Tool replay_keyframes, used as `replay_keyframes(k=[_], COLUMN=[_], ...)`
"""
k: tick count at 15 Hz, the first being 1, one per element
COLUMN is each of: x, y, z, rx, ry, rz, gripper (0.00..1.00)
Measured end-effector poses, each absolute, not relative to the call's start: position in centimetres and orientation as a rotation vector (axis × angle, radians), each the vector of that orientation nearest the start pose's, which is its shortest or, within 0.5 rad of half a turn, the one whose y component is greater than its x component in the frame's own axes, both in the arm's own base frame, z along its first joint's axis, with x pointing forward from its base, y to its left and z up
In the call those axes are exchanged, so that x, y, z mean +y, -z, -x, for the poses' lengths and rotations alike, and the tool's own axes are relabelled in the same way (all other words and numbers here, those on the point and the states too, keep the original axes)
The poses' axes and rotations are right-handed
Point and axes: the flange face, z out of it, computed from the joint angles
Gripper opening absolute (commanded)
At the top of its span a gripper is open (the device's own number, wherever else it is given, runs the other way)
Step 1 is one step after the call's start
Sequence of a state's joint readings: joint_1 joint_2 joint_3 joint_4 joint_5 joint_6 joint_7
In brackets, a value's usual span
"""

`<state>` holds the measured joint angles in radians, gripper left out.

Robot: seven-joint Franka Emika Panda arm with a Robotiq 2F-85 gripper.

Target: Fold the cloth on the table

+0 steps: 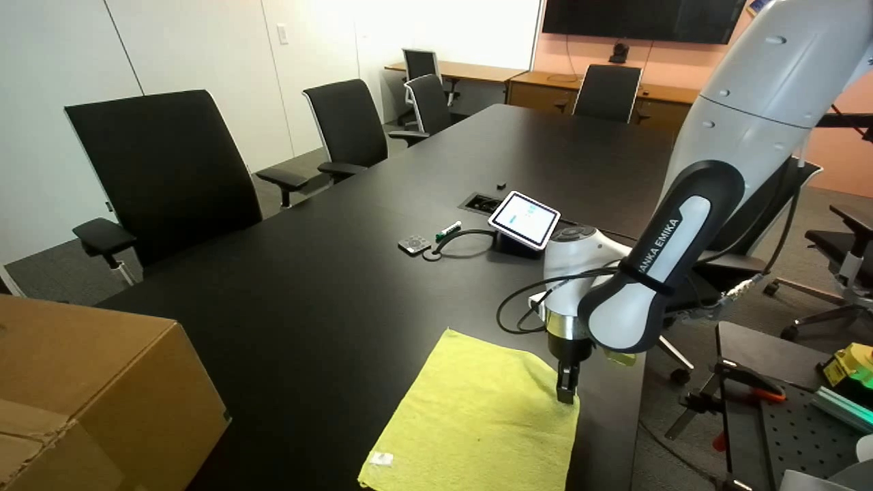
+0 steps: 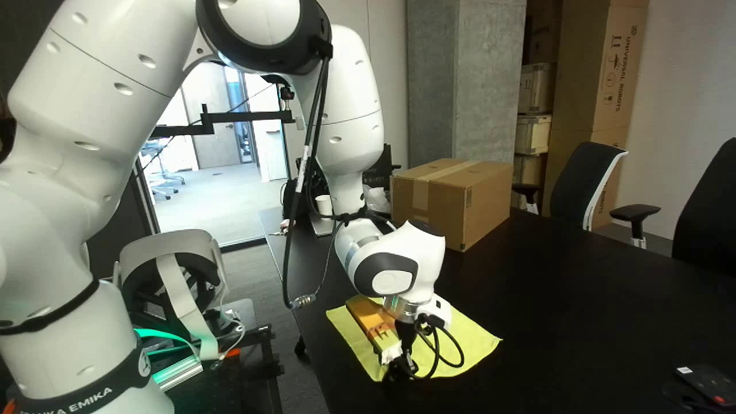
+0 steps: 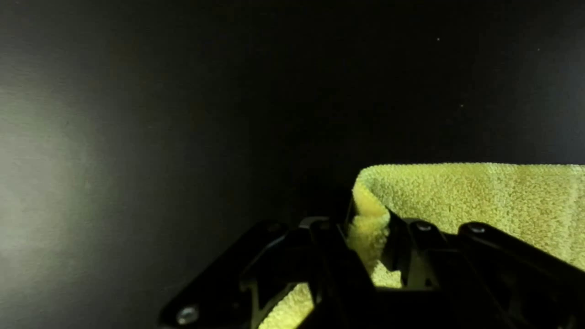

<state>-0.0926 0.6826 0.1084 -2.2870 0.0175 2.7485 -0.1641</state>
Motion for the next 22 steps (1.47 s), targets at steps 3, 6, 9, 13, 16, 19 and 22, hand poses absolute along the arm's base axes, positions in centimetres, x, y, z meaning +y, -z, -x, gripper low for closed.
replay_keyframes(k=[3, 6, 9, 13, 16, 19, 22], x=[1.3, 1.3, 1.5, 2.0, 2.3, 2.6, 2.9], y=[-4.7, -6.0, -7.7, -9.5, -10.8, -11.4, -11.6], z=[-47.9, -49.1, -50.7, -53.5, -56.2, -59.2, -62.0], rx=[-0.215, -0.194, -0.164, -0.129, -0.126, -0.113, -0.079], ry=[-0.306, -0.252, -0.191, -0.134, -0.109, -0.079, -0.062], rz=[2.991, 2.957, 2.927, 2.903, 2.892, 2.895, 2.910], gripper=[0.03, 0.03, 0.03, 0.03, 0.03, 0.03, 0.03])
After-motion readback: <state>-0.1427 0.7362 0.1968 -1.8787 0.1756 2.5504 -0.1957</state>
